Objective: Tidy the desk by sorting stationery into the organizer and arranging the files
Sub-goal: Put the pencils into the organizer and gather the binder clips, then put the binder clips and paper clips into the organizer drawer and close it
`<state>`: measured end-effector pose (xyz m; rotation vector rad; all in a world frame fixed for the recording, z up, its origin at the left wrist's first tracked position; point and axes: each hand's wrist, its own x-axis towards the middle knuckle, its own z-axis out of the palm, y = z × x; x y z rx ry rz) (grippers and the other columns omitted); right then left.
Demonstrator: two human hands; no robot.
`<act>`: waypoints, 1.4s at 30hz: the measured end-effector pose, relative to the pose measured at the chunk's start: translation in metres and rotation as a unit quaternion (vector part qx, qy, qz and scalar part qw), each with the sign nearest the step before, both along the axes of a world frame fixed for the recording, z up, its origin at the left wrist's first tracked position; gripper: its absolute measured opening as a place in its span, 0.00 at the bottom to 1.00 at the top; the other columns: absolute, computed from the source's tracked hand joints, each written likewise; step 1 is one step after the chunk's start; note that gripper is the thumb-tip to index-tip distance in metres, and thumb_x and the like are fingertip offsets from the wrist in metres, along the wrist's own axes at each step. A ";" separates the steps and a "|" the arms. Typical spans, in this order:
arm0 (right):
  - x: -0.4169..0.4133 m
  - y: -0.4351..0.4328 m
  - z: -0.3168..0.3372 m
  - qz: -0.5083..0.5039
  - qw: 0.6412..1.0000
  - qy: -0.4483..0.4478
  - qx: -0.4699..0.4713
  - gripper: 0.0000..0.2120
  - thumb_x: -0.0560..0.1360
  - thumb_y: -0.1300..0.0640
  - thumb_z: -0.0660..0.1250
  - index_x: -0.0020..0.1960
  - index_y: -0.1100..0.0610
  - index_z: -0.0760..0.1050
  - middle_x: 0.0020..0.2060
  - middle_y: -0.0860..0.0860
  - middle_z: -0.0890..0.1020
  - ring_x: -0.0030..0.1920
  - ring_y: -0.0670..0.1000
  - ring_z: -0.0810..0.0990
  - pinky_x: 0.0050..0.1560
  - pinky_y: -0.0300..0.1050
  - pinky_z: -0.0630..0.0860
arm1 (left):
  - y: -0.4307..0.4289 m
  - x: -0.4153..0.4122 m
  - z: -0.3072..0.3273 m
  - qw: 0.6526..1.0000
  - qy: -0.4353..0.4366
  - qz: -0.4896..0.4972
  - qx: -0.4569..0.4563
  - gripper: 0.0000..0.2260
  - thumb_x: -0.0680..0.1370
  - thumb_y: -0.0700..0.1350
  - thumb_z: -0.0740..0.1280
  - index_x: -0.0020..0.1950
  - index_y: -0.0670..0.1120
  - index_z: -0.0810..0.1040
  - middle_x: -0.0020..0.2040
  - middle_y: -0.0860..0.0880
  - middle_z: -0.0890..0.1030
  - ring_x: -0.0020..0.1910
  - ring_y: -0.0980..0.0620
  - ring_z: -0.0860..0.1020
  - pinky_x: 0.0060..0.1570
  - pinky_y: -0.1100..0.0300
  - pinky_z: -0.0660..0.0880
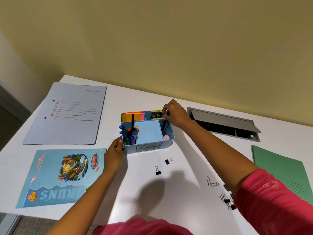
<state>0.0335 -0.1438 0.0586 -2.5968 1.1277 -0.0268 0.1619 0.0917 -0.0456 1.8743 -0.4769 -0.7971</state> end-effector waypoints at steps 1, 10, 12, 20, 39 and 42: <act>-0.001 0.000 -0.002 -0.003 1.000 -0.006 -0.005 0.10 0.72 0.59 0.72 0.52 0.58 0.77 0.55 0.56 0.71 0.53 0.57 0.74 0.44 0.45 0.68 | 0.000 0.000 0.000 1.000 0.001 0.002 -0.003 0.16 0.82 0.53 0.55 0.66 0.50 0.73 0.60 0.44 0.79 0.56 0.42 0.78 0.58 0.42 0.75; -0.019 0.031 0.000 -0.071 0.967 -0.217 -0.112 0.10 0.71 0.61 0.72 0.52 0.58 0.78 0.53 0.55 0.75 0.56 0.56 0.71 0.47 0.42 0.69 | 0.002 0.000 0.001 1.000 0.001 -0.007 -0.010 0.17 0.82 0.53 0.55 0.67 0.49 0.73 0.60 0.45 0.79 0.57 0.43 0.78 0.59 0.43 0.75; -0.027 0.049 0.000 -0.097 0.950 -0.271 -0.120 0.07 0.73 0.62 0.70 0.50 0.58 0.79 0.51 0.54 0.75 0.53 0.53 0.72 0.48 0.33 0.64 | 0.002 -0.001 0.001 1.000 0.006 -0.006 -0.013 0.16 0.82 0.52 0.55 0.67 0.49 0.73 0.58 0.47 0.79 0.57 0.44 0.78 0.58 0.43 0.75; -0.046 0.146 -0.059 -0.352 0.830 -0.407 0.146 0.07 0.70 0.64 0.67 0.43 0.54 0.80 0.42 0.52 0.81 0.43 0.50 0.78 0.45 0.37 0.73 | 0.001 -0.007 0.009 0.998 0.046 0.029 -0.021 0.16 0.83 0.51 0.54 0.67 0.48 0.72 0.53 0.47 0.78 0.51 0.46 0.78 0.55 0.49 0.75; -0.007 0.168 -0.072 -0.484 0.356 -0.480 0.639 0.09 0.77 0.71 0.58 0.47 0.61 0.74 0.36 0.55 0.73 0.36 0.50 0.71 0.43 0.40 0.73 | 0.007 -0.056 0.029 0.923 0.378 0.072 -0.015 0.10 0.81 0.48 0.61 0.50 0.42 0.77 0.47 0.45 0.80 0.47 0.46 0.79 0.49 0.52 0.77; -0.015 0.175 -0.075 -0.485 0.371 -0.469 0.638 0.10 0.77 0.72 0.56 0.46 0.61 0.74 0.37 0.56 0.74 0.37 0.50 0.73 0.42 0.40 0.73 | 0.007 -0.055 0.029 0.925 0.372 0.069 -0.020 0.14 0.79 0.51 0.63 0.55 0.41 0.78 0.52 0.45 0.81 0.52 0.46 0.79 0.51 0.52 0.78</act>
